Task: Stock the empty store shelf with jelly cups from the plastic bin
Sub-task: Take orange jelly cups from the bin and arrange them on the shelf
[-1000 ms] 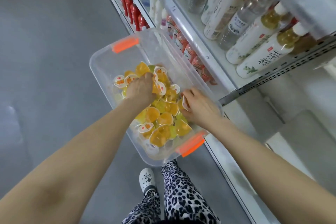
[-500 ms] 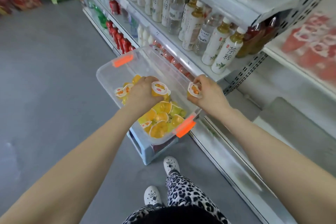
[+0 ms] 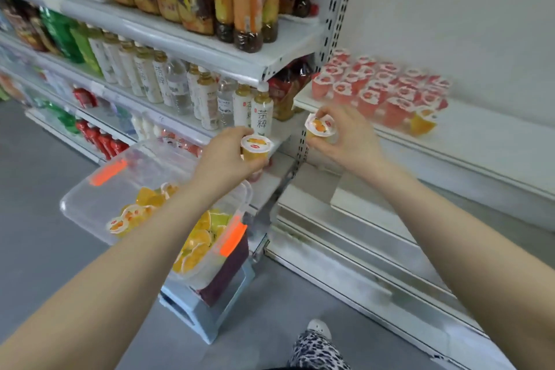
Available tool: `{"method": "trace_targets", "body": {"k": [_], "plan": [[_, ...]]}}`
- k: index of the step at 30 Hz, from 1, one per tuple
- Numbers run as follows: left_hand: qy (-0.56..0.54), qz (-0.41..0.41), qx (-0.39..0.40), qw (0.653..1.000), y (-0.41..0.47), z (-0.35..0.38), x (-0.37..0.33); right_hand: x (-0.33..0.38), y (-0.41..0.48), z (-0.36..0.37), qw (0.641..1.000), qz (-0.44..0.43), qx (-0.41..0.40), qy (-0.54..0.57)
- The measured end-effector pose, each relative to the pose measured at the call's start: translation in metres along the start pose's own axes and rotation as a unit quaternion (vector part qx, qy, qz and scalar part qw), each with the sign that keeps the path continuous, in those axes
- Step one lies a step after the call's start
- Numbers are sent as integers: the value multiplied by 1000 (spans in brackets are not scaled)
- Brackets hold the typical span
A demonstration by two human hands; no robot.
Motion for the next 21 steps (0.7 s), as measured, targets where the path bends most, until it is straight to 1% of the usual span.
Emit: {"method": "trace_targets", "body": {"k": [5,11,16,21], "plan": [[-11,69,9,998,34,25,-75,-61,-8,-80,997,45,-68,-16],[-33,119,0,992,77,57,-166,-150,-24,-153,988,104,-114,-28],[-39,132,-5,990,115,95,-233,-236,-32,-197,979,157,-117,-56],[-33,130,-22,991,143,126,-275,-312,-29,-202,971,221,-81,-40]]}}
Point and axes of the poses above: each hand's wrist, its own y-axis towards the middle knuckle, its own z-axis out of the palm, x = y × z, the point moved 9 cm from there along y, towards the middle knuckle, and after that the axes turned 2 degrees about -x, right-handed, at the moved point
